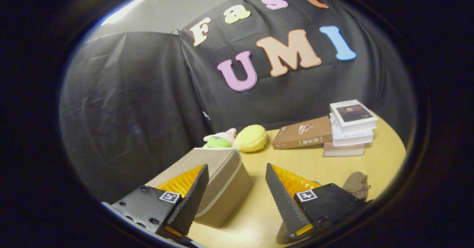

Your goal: Open the storage box then place both shoes into the box .Put the left shoe in first, then the right shoe, with the right side of both shoes facing outward in a uniform manner.

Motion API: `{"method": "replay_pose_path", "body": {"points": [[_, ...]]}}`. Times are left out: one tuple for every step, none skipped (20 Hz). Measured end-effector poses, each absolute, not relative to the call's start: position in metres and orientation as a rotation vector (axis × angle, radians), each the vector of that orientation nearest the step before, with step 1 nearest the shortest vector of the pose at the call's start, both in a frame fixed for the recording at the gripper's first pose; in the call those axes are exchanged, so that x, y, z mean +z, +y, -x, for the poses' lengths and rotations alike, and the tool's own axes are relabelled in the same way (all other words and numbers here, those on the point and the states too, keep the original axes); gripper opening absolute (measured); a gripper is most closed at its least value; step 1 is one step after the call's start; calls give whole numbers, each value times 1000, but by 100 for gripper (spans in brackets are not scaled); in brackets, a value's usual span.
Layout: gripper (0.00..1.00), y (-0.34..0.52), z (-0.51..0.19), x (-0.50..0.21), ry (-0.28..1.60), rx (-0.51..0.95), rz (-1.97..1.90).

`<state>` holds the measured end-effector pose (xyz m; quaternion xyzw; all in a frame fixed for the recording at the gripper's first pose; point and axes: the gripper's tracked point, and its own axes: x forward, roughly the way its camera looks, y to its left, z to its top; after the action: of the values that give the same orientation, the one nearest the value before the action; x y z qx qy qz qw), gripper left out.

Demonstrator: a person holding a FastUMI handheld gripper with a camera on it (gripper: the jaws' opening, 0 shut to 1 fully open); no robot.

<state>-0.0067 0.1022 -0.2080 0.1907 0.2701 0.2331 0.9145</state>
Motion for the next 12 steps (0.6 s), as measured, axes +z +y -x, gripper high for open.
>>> {"method": "replay_pose_path", "body": {"points": [[98,109,9,-212,572,498,-428],[98,115,11,-218,599,521,-469],[98,121,15,-226,625,538,-509],[98,126,17,-233,655,552,-540],[98,131,21,-239,681,569,-578],[98,137,23,-243,701,586,-618],[98,140,25,-243,716,602,-663],[98,144,27,-245,734,618,-709],[98,148,29,-251,758,629,-747],[98,150,31,-257,776,635,-779],[99,153,32,-261,795,642,-807],[99,156,32,-263,810,654,-845]]}}
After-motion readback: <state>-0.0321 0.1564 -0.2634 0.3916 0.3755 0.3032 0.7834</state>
